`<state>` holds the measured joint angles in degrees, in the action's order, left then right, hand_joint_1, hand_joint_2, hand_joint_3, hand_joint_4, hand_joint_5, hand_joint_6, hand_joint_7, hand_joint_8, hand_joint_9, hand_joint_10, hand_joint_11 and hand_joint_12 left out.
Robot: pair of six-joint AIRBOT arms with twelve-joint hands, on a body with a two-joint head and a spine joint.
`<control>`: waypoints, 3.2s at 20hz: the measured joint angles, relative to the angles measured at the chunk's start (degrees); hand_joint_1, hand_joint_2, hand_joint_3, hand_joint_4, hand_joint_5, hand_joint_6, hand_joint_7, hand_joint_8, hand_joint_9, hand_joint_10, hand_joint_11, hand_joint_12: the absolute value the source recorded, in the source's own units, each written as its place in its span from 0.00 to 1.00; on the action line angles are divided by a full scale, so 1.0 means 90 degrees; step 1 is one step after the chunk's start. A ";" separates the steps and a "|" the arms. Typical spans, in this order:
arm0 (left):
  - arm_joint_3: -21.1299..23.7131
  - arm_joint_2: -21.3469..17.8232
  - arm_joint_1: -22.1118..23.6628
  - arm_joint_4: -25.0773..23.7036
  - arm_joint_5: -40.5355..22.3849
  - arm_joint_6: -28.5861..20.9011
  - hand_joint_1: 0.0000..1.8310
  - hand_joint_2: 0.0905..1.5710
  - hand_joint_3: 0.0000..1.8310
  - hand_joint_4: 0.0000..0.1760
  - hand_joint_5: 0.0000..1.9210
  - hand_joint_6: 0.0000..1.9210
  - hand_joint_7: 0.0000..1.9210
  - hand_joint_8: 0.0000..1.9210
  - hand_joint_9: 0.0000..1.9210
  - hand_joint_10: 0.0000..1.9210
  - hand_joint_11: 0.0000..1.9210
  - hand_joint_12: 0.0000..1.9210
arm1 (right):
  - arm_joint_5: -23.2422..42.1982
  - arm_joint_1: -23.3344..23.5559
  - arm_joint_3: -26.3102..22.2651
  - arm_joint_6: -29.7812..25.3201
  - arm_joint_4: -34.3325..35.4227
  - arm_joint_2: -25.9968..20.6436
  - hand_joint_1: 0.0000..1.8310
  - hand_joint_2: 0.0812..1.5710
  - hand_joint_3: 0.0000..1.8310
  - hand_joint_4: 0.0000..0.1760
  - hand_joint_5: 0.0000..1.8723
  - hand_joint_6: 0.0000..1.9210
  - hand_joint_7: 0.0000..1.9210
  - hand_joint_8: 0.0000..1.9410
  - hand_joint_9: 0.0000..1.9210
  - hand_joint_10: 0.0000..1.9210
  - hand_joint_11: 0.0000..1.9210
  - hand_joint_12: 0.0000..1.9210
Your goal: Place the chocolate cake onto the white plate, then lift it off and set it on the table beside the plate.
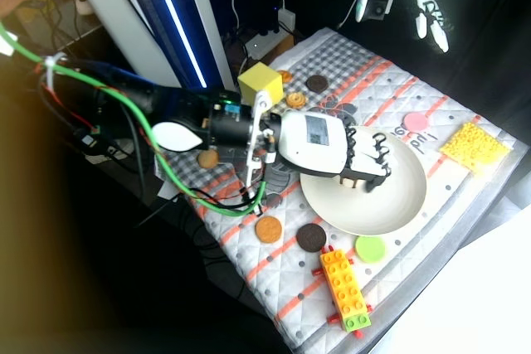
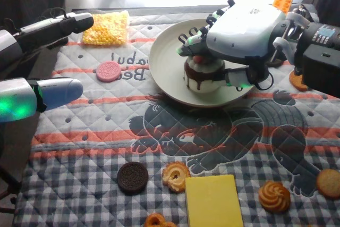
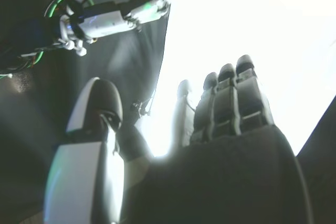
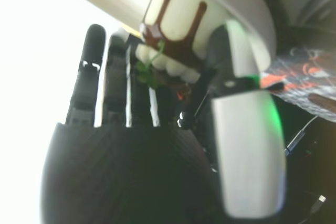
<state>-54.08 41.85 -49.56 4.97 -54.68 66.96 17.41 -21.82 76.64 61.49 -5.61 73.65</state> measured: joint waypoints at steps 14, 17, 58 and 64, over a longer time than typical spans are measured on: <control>-0.0002 0.0000 -0.0095 0.0087 -0.0029 -0.0146 0.35 0.79 0.00 0.39 0.10 0.00 0.02 0.00 0.00 0.00 0.00 0.00 | 0.0437 0.0187 -0.0760 0.0000 0.0053 -0.0947 0.61 0.83 0.00 0.00 0.36 0.78 0.29 0.83 0.15 0.84 0.04 1.00; -0.0002 0.0002 -0.0104 0.0087 -0.0044 -0.0168 0.33 0.80 0.00 0.47 0.09 0.00 0.01 0.00 0.00 0.00 0.00 0.00 | 0.0724 0.0117 -0.1336 -0.0029 -0.0104 -0.1576 0.60 0.83 0.00 0.00 0.36 0.80 0.30 0.81 0.22 0.85 0.20 1.00; 0.0097 -0.0262 -0.0466 0.0294 -0.1005 -0.0644 0.43 0.78 0.00 0.33 0.00 0.00 0.00 0.00 0.00 0.00 0.00 0.01 | 0.3320 -0.2132 -0.3347 -0.0947 -0.0265 -0.4585 0.31 0.71 0.01 0.20 0.00 0.00 0.00 0.00 0.00 0.00 0.00 0.00; 0.0000 -0.0119 -0.0619 0.0634 -0.1732 -0.0918 0.37 0.80 0.00 0.75 0.00 0.00 0.02 0.00 0.04 0.00 0.00 0.16 | 0.4393 -0.2577 -0.3393 -0.0529 0.0447 -0.4408 0.34 0.70 0.00 0.16 0.00 0.00 0.00 0.00 0.00 0.00 0.02 0.01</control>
